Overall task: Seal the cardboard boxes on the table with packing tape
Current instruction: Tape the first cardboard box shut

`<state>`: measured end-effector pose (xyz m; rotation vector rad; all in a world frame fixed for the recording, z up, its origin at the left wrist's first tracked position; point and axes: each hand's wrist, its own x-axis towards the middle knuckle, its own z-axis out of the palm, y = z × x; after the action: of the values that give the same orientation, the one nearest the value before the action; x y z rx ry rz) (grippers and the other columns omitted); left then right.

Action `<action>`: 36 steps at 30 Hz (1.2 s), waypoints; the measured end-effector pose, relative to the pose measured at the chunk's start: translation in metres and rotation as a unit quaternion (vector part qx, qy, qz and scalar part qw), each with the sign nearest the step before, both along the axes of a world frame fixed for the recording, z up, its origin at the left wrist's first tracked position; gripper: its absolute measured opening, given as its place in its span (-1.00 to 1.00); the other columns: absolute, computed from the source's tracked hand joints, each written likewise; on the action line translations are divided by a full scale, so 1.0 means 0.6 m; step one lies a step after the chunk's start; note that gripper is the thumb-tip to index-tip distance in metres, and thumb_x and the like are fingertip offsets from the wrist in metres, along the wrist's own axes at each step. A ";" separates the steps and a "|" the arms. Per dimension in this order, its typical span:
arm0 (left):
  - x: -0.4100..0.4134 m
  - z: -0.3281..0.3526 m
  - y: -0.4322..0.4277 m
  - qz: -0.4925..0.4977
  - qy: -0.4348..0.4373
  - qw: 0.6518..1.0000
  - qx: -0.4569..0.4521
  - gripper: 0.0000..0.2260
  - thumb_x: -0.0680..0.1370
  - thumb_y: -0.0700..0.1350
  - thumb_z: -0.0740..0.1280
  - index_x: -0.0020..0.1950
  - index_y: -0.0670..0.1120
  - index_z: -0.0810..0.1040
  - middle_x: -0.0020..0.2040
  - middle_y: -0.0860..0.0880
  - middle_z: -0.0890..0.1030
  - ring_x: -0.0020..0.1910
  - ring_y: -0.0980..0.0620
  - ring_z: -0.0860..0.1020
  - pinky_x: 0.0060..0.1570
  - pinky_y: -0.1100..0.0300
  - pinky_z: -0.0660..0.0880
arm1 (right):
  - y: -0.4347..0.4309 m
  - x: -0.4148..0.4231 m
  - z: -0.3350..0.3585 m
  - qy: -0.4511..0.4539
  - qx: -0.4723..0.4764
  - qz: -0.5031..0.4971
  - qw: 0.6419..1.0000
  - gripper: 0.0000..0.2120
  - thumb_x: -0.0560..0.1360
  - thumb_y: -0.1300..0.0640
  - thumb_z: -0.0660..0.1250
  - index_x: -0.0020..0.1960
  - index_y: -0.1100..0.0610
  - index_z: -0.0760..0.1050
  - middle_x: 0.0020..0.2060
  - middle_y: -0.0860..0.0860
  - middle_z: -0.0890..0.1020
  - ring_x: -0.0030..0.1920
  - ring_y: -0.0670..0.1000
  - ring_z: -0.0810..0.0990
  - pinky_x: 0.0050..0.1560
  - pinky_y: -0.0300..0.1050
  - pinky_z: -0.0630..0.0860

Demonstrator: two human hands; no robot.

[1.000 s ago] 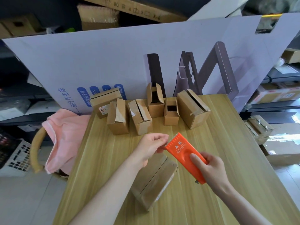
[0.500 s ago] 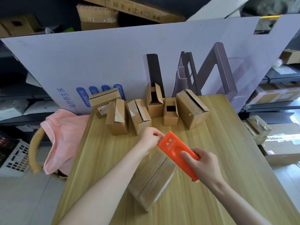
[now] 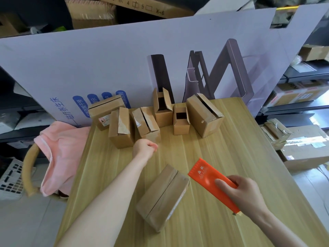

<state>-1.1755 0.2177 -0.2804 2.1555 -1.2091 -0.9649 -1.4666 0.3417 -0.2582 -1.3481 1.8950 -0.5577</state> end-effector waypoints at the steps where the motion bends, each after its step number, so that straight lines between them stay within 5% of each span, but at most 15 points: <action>1: 0.007 -0.007 0.001 0.003 -0.002 1.000 0.000 -0.80 0.53 -0.17 0.38 -0.29 0.03 0.60 -0.22 0.10 0.61 -0.14 0.10 0.54 -0.07 0.18 0.41 | 0.006 -0.013 -0.005 0.008 0.007 -0.004 1.000 -0.80 0.37 -0.12 0.46 -0.29 0.00 0.63 -0.48 -0.06 0.63 -0.50 0.00 0.62 -0.45 0.12 0.60; 8: -0.005 -0.053 0.011 -0.049 -0.010 0.999 0.014 -0.91 0.49 -0.11 0.44 -0.22 0.04 0.64 -0.12 0.04 0.67 -0.07 0.07 0.57 -0.06 0.18 0.46 | 0.014 -0.041 -0.044 0.102 0.053 -0.006 0.993 -0.75 0.39 -0.17 0.42 -0.32 -0.01 0.59 -0.48 -0.08 0.61 -0.44 -0.08 0.60 -0.43 -0.10 0.56; 18: -0.012 -0.091 0.014 -0.036 0.002 0.999 0.036 -0.83 0.48 -0.11 0.45 -0.29 0.08 0.60 -0.28 0.16 0.61 -0.19 0.16 0.55 -0.21 0.29 0.39 | -0.002 -0.033 -0.065 0.205 0.089 0.022 0.974 -0.68 0.39 -0.26 0.32 -0.33 -0.04 0.51 -0.44 -0.15 0.57 -0.49 -0.17 0.54 -0.62 -0.31 0.27; 31: -0.032 -0.138 0.023 -0.026 0.022 0.997 0.069 -0.87 0.48 -0.11 0.45 -0.26 0.04 0.61 -0.27 0.13 0.60 -0.20 0.14 0.52 -0.15 0.28 0.37 | -0.013 -0.030 -0.109 0.262 0.094 0.030 0.960 -0.64 0.39 -0.27 0.28 -0.28 0.03 0.55 -0.44 -0.13 0.55 -0.42 -0.17 0.52 -0.49 -0.29 0.30; 36: -0.046 -0.154 0.030 0.022 0.042 0.997 0.063 -0.90 0.49 -0.10 0.45 -0.05 -0.09 0.70 -0.05 0.02 0.67 -0.11 0.13 0.51 -0.05 0.31 0.36 | -0.026 -0.005 -0.135 0.273 0.104 0.032 0.956 -0.61 0.37 -0.28 0.27 -0.25 0.05 0.57 -0.43 -0.13 0.54 -0.44 -0.14 0.50 -0.50 -0.30 0.25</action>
<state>-1.2029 0.2355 -0.3728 2.2043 -1.0841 -1.1284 -1.4697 0.3264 -0.3391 -1.5174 2.2526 0.0675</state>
